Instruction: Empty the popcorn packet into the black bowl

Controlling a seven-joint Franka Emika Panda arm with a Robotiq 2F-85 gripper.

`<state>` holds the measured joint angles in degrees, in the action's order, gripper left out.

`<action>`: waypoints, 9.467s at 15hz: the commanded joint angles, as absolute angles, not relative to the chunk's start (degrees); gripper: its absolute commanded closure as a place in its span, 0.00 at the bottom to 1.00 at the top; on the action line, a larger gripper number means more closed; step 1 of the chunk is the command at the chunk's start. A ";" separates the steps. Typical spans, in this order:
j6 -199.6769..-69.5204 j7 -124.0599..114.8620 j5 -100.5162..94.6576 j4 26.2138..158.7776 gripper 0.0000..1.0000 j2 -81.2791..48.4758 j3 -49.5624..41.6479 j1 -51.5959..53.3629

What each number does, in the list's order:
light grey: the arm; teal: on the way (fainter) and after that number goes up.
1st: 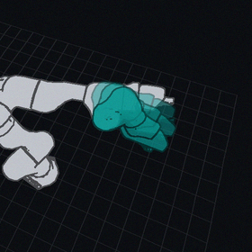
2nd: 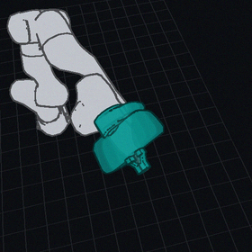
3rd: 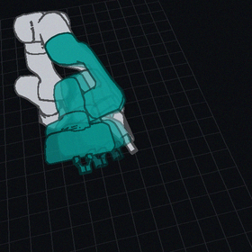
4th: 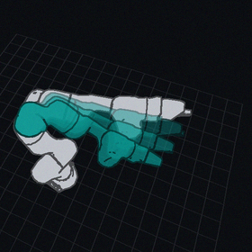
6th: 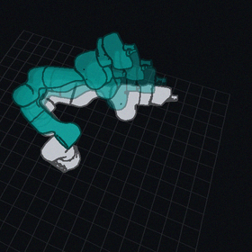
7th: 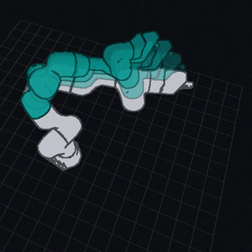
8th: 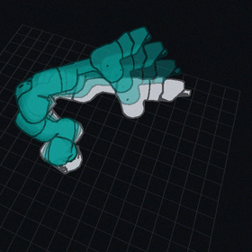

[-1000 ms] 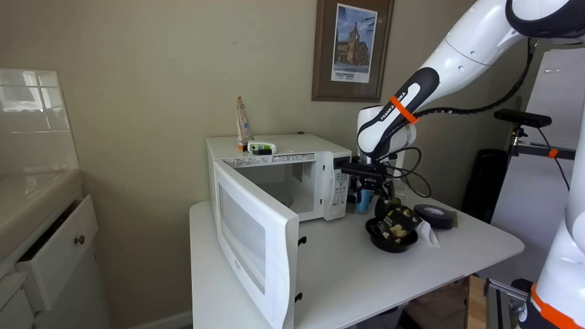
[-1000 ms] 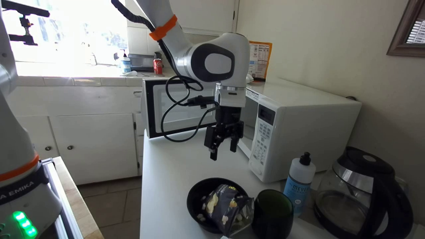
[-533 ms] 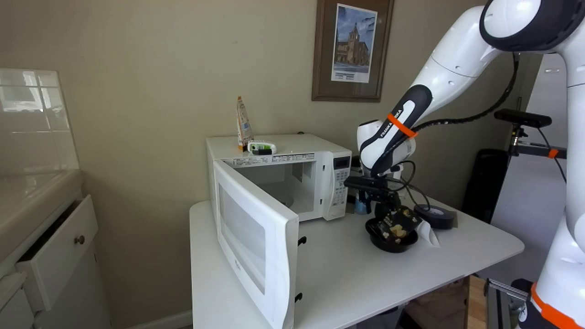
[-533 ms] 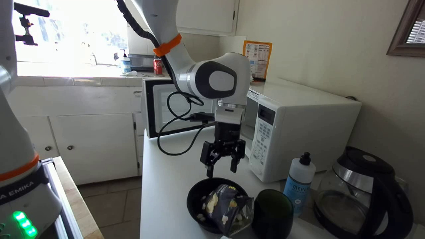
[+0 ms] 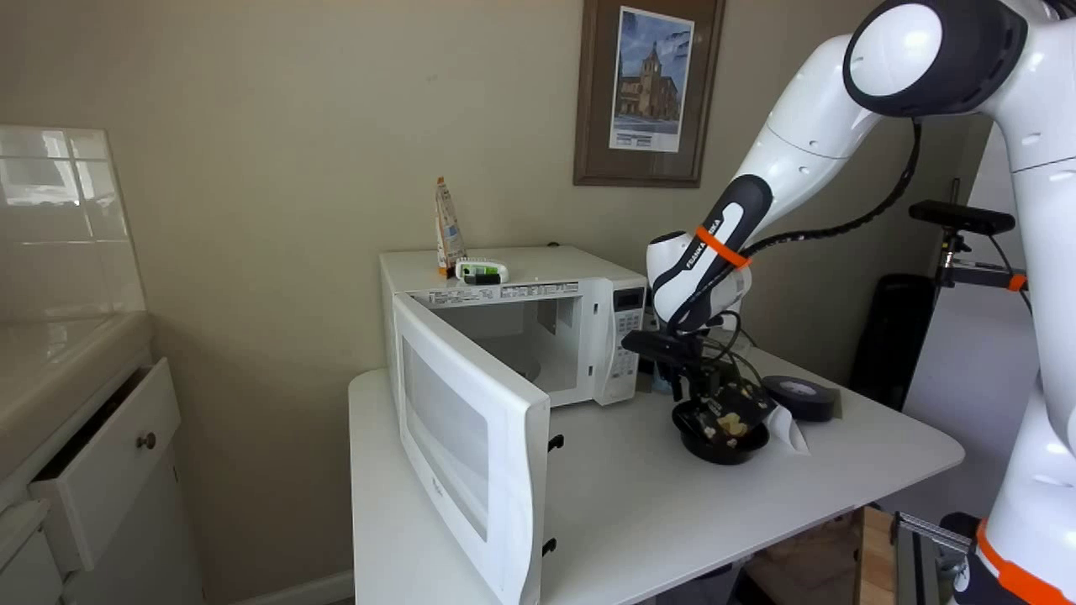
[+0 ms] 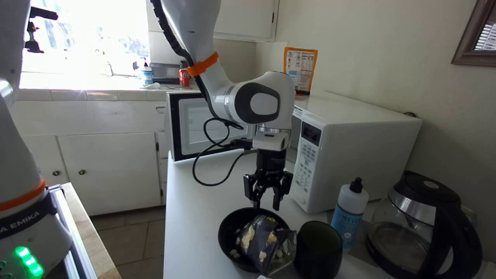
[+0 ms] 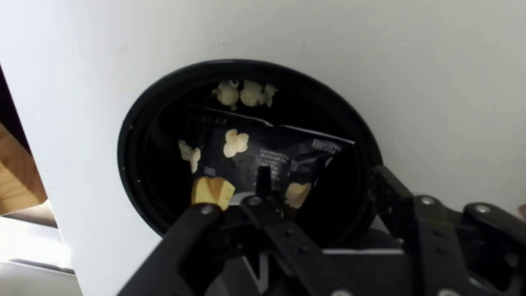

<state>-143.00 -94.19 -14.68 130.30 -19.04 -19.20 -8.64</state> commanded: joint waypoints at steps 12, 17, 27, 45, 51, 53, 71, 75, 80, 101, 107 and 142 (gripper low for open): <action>-139.55 -97.01 -20.74 129.45 0.32 -19.83 -24.87 -6.46; -138.96 -97.20 -22.07 129.97 0.43 -19.08 -24.80 -6.20; -138.31 -98.61 -25.91 131.56 0.65 -16.32 -25.78 -6.21; -138.10 -93.68 -27.01 135.67 1.00 -10.51 -23.68 -9.41; -137.16 -77.06 -17.63 134.27 1.00 -9.35 -23.56 -15.55; -136.26 -68.83 -12.37 134.08 1.00 -8.57 -23.02 -17.31; -107.81 -37.46 4.34 123.88 1.00 -5.57 -19.51 -17.91; -100.95 -34.16 4.10 120.12 1.00 -9.68 -18.09 -17.24; -93.77 -31.33 5.34 113.16 1.00 -17.70 -17.28 -17.14; -70.23 -16.66 5.75 83.50 1.00 -42.18 -16.49 -22.04; -63.88 -10.38 6.15 77.81 1.00 -45.44 -15.70 -24.51; -104.87 -59.28 -4.75 114.44 1.00 -19.33 -22.50 -9.74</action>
